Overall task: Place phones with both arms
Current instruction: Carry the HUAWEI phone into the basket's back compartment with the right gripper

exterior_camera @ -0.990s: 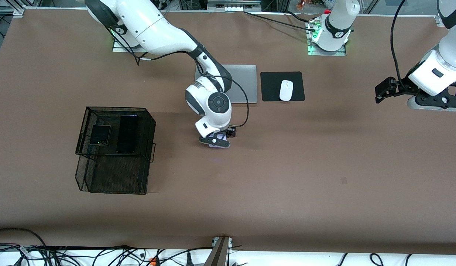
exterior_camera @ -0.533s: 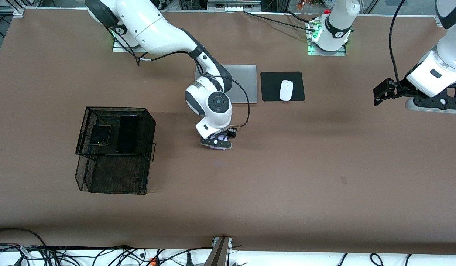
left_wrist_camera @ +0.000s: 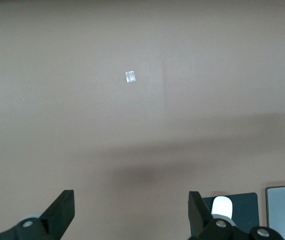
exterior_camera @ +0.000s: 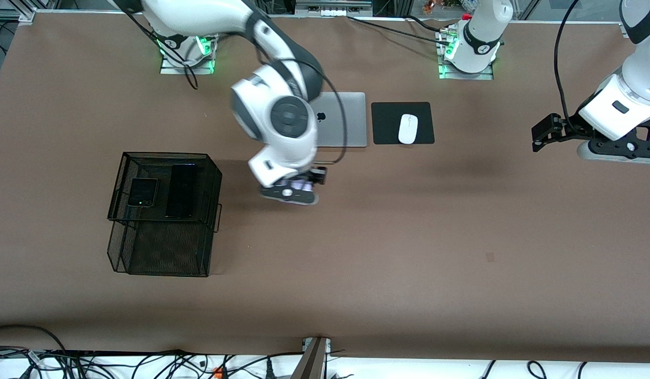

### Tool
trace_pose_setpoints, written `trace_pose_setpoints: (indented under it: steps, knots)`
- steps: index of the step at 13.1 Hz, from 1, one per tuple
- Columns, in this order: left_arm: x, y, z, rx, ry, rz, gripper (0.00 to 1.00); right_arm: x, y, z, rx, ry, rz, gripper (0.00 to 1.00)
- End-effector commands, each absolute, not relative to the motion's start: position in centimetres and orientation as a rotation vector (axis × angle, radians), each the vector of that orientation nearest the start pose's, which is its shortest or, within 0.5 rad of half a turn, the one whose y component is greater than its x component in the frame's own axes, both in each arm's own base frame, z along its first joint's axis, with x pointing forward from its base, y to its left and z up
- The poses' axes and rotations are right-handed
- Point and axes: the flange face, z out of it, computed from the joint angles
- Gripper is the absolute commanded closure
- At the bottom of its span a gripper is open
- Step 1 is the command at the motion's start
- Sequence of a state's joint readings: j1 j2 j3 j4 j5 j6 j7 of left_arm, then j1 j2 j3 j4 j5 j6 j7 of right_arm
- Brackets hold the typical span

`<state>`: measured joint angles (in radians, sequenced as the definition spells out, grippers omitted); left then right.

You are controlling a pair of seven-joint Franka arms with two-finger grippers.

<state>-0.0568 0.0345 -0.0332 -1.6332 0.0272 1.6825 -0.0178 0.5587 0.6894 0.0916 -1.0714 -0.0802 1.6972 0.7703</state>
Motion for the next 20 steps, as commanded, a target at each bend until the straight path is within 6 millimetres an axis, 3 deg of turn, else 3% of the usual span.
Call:
trace_pose_setpoints:
  steps: [1,5,7,8,13,18,19,20]
  knots:
    - [57.5,-4.9,59.1,-3.127,0.141,-0.032,0.00,64.2,33.5,44.2,-3.185,0.086,0.153,0.84]
    - [57.4,-4.9,59.0,-3.127,0.141,-0.025,0.00,69.5,20.3,44.8,-3.161,-0.121,0.145,0.84]
    - [57.4,-4.9,59.1,-3.127,0.141,-0.020,0.00,71.5,13.9,43.5,-3.151,-0.176,0.150,0.84]
    - [57.3,-4.9,59.1,-3.127,0.143,-0.020,0.00,72.4,11.8,42.1,-3.146,-0.159,0.139,0.84]
    - [57.3,-4.9,59.1,-3.126,0.146,-0.020,0.00,75.6,8.5,33.1,-3.133,-0.077,0.068,0.84]
    - [57.4,-4.9,59.0,-3.126,0.146,-0.018,0.00,75.6,8.5,27.8,-3.132,-0.042,0.111,0.79]
    - [57.3,-4.9,59.0,-3.126,0.146,-0.018,0.00,75.3,7.9,26.9,-3.137,-0.025,0.136,0.55]
    - [57.4,-4.9,59.0,-3.126,0.146,-0.015,0.00,75.3,7.5,26.5,-3.138,-0.010,0.132,0.03]
